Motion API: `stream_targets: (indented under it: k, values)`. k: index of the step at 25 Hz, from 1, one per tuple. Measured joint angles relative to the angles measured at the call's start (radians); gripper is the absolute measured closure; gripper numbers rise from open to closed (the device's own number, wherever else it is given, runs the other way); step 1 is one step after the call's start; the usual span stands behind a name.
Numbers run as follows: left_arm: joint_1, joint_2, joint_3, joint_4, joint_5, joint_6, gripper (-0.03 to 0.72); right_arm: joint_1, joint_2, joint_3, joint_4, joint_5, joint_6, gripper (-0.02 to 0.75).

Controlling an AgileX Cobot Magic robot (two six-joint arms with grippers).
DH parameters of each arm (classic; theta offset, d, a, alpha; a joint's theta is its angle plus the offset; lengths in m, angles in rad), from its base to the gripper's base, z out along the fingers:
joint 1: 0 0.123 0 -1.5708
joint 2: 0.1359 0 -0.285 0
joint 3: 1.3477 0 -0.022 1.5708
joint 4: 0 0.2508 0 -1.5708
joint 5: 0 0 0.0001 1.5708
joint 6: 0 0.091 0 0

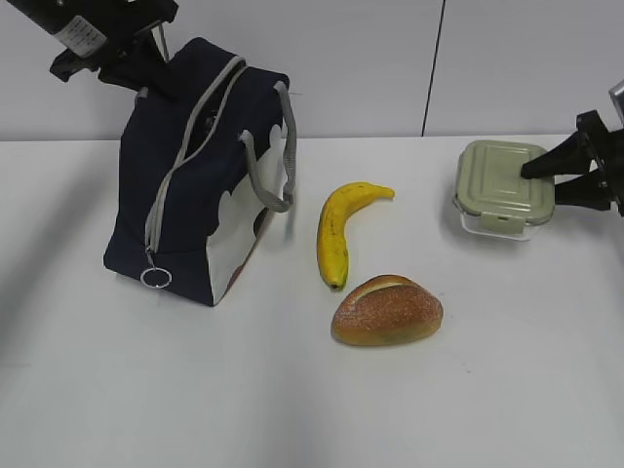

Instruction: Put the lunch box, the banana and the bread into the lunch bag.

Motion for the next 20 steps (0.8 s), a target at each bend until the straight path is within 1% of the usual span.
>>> stream_targets:
  k: [4,7,13,20]
  values:
    - [0.0,0.0,0.0,0.0,0.0,0.0,0.688,0.031,-0.083,0.002,0.014,0.0,0.05,0.373]
    - [0.0,0.0,0.0,-0.002,0.0,0.0,0.688,0.08,-0.143,-0.007,0.023,0.004,0.109,0.373]
    - [0.0,0.0,0.0,-0.009,0.0,0.0,0.688,0.228,-0.201,-0.093,0.036,0.021,0.234,0.373]
    - [0.0,0.0,0.0,-0.018,0.0,0.0,0.688,0.418,-0.205,-0.238,0.111,0.039,0.327,0.373]
